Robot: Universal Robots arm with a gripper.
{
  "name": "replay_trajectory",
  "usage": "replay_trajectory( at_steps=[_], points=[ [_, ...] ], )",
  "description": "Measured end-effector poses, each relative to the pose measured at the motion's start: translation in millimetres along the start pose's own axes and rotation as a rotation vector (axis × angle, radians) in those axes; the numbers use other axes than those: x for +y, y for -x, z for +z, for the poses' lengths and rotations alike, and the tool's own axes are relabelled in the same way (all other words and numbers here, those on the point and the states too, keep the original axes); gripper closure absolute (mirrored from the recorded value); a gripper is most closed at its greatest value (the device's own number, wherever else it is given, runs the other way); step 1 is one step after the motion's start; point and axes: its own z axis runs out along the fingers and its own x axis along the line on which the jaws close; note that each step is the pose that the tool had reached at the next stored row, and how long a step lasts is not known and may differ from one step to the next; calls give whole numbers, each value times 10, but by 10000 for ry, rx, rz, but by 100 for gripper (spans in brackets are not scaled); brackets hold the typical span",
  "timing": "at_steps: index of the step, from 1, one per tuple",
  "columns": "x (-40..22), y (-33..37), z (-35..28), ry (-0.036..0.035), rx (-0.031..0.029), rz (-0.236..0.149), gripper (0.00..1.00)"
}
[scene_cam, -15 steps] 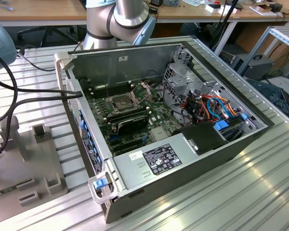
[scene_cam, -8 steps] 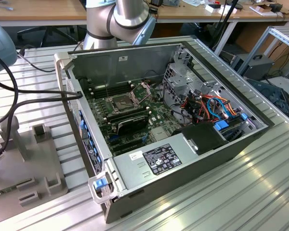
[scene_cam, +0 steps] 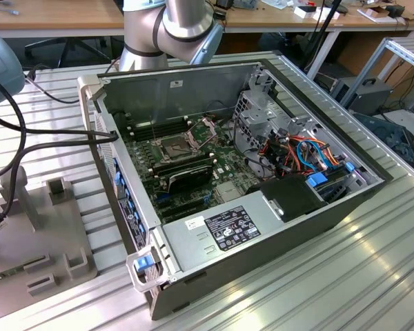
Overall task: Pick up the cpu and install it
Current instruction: 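Pick up the cpu and move it towards the insertion slot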
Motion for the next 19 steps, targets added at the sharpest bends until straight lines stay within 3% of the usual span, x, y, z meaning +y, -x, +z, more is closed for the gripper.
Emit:
replay_trajectory(
  at_steps=[1, 13, 19],
  points=[
    [0, 0, 0, 0, 0, 0, 45],
    [0, 0, 2, 1, -2, 5, 45],
    [2, -2, -36, 2, -3, 7, 45]
  ],
)
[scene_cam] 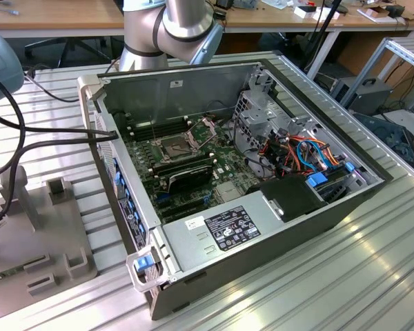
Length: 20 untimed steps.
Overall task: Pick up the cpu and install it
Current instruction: 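Pick up the cpu and move it towards the insertion slot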
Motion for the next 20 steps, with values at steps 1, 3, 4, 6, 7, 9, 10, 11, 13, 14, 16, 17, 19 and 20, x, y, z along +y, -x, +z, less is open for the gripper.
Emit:
replay_trajectory(
  at_steps=[1, 3, 4, 6, 7, 9, 10, 11, 13, 14, 16, 17, 19, 20],
  points=[
    [1, 0, -9, 0, 0, 0, 45],
    [1, 0, -13, 1, -1, 0, 45],
    [1, -1, -15, 0, 1, 0, 45],
    [1, 0, -16, 0, 0, 0, 45],
    [1, -1, -19, -1, 1, 0, 45],
    [1, -1, -23, 1, 0, 0, 45],
    [1, -1, -24, 0, 1, 1, 45],
    [1, -1, -24, 0, 1, 1, 45],
    [1, -1, -24, 0, 1, 2, 45],
    [1, -1, -24, 0, 1, 2, 45],
    [1, -1, -34, -2, 4, 2, 45],
    [2, -2, -39, -1, 3, 3, 45],
    [2, -2, -55, 0, 2, 3, 45],
    [3, -3, -65, -1, 2, 3, 45]
  ],
)
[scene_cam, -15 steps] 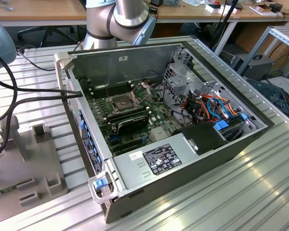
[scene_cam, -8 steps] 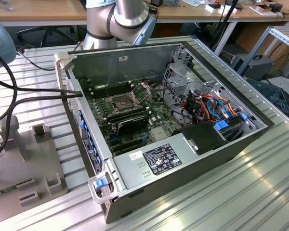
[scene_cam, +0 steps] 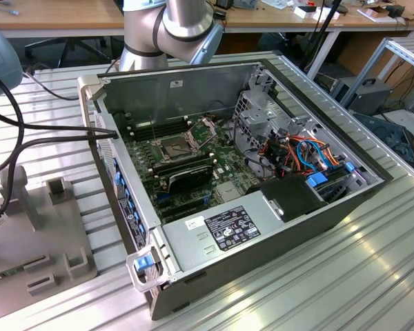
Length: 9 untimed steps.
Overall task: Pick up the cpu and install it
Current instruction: 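Pick up the cpu and move it towards the insertion slot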
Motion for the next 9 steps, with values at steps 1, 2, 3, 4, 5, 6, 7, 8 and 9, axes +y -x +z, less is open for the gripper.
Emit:
replay_trajectory(
  at_steps=[1, 2, 3, 4, 5, 6, 7, 8, 9],
  points=[
    [1, 0, -8, 1, -1, 1, 45],
    [1, -1, -18, 1, -1, 1, 45],
    [1, -1, -28, 0, -1, 1, 45],
    [2, -2, -41, 1, -2, 1, 45],
    [3, -2, -55, 1, -1, 1, 45],
    [4, -3, -76, 0, -1, 1, 45],
    [4, -4, -89, 1, -2, 2, 45],
    [5, -4, -108, 0, -2, 2, 45],
    [6, -5, -123, 0, -1, 2, 45]
  ],
)
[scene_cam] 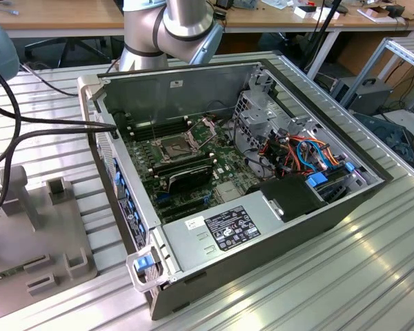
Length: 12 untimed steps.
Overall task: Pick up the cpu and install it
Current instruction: 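Pick up the cpu and move it towards the insertion slot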
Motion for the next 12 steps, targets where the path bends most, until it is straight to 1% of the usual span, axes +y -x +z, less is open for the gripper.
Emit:
replay_trajectory(
  at_steps=[2, 4, 7, 8, 9, 10, 12],
  points=[
    [1, -1, -27, 0, 0, 0, 45],
    [2, -2, -41, 0, -1, 0, 45],
    [2, -2, -42, 0, -2, 0, 45],
    [2, -2, -43, -6, -1, 1, 45],
    [1, -2, -43, -29, 2, 1, 45],
    [1, -2, -42, -32, 5, 1, 45],
    [1, -1, -23, -31, 2, 2, 45]
  ],
)
